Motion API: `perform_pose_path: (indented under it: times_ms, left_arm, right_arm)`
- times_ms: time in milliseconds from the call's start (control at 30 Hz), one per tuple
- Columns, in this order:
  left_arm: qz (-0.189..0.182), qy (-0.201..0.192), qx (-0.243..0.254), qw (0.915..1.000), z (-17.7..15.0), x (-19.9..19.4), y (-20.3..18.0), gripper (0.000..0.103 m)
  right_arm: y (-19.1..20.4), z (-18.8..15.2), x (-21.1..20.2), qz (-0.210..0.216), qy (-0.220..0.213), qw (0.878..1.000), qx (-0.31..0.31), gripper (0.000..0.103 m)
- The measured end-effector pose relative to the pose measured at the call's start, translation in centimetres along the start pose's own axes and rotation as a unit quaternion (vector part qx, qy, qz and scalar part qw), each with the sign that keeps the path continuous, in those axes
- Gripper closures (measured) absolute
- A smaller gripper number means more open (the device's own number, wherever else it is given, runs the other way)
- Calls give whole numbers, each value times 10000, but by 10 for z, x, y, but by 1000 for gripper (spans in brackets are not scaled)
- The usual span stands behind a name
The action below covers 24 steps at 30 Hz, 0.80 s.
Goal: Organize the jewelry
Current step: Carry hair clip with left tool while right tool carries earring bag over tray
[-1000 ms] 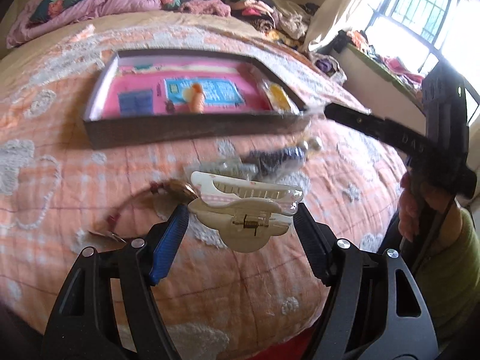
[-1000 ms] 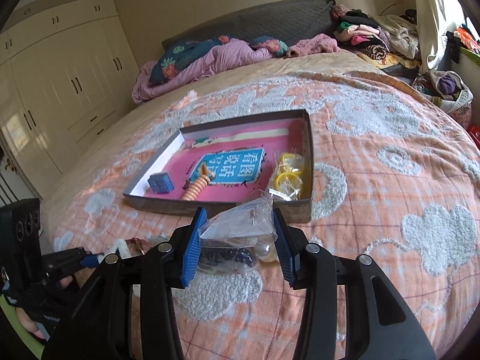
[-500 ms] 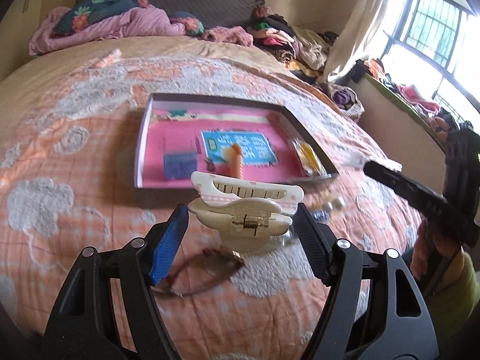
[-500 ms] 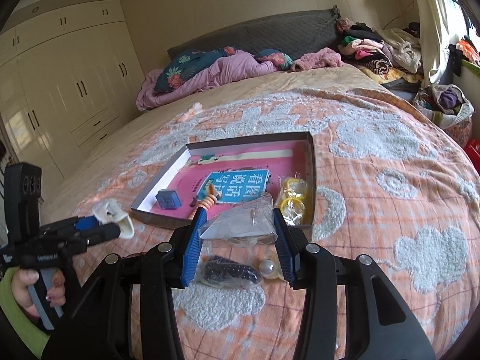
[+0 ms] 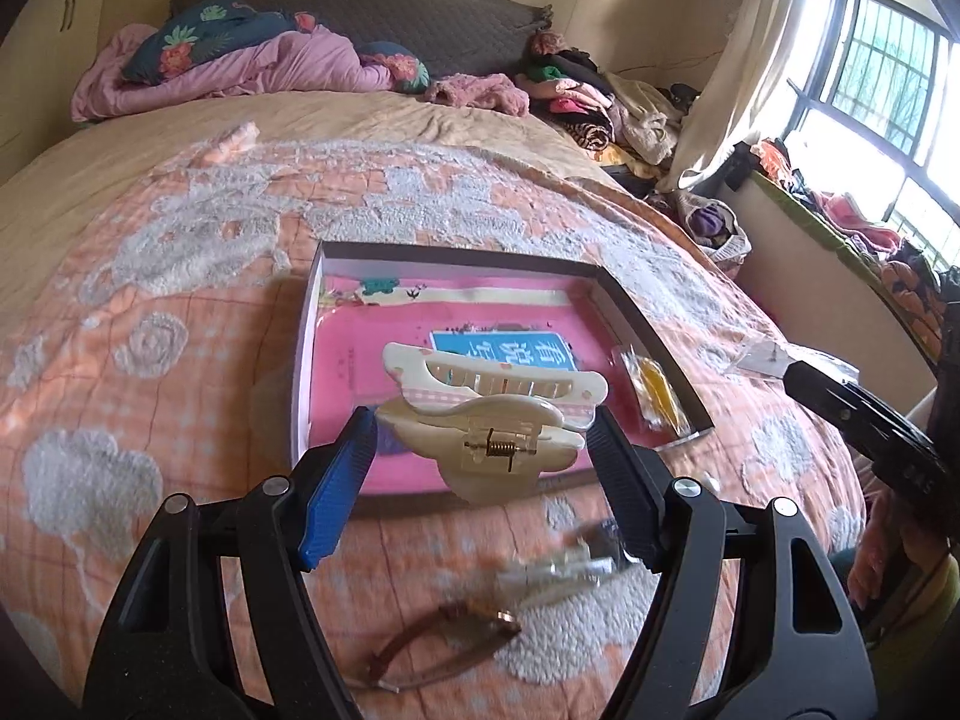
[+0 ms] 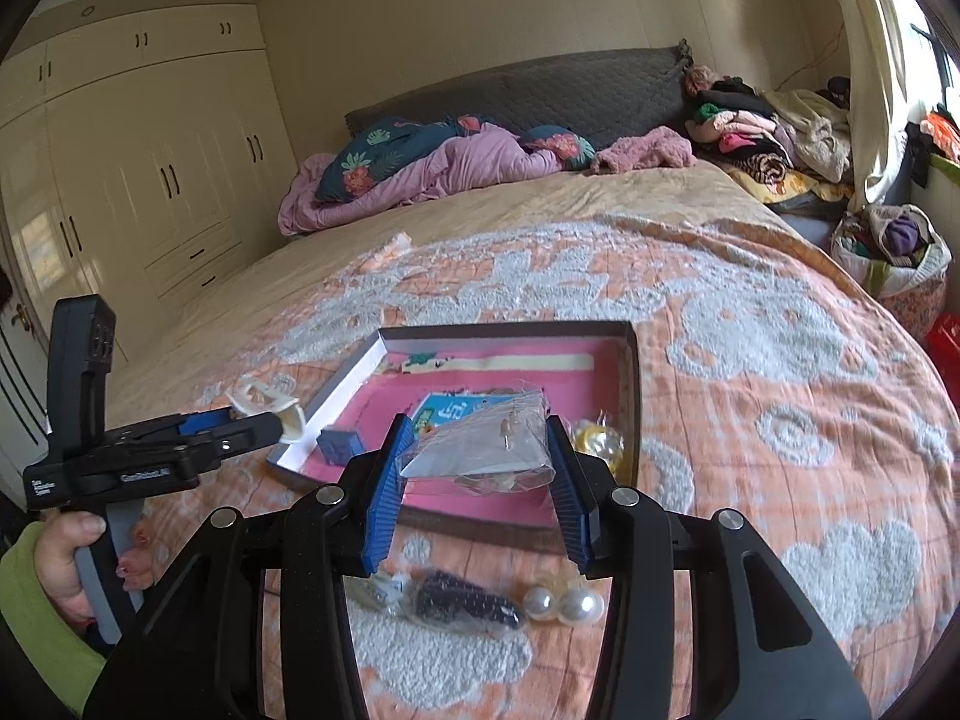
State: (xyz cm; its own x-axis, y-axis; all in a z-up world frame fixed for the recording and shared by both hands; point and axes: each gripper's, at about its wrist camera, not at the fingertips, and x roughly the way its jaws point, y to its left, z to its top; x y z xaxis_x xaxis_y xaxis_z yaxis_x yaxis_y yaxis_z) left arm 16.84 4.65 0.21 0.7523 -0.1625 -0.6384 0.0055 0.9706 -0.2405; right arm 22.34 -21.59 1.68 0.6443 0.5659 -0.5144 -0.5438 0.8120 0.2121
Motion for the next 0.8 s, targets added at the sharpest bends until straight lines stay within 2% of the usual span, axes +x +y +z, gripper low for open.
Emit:
perform_pose_path:
  times_ms: [433, 800]
  left_arm:
    - [61, 62, 115, 9999, 21, 34, -2, 39]
    - [71, 332, 158, 9993, 28, 73, -6, 39]
  right_arm:
    - [-1, 17, 19, -73, -42, 9999, -110, 61]
    - [-11, 25, 36, -145, 19, 9998, -99, 61]
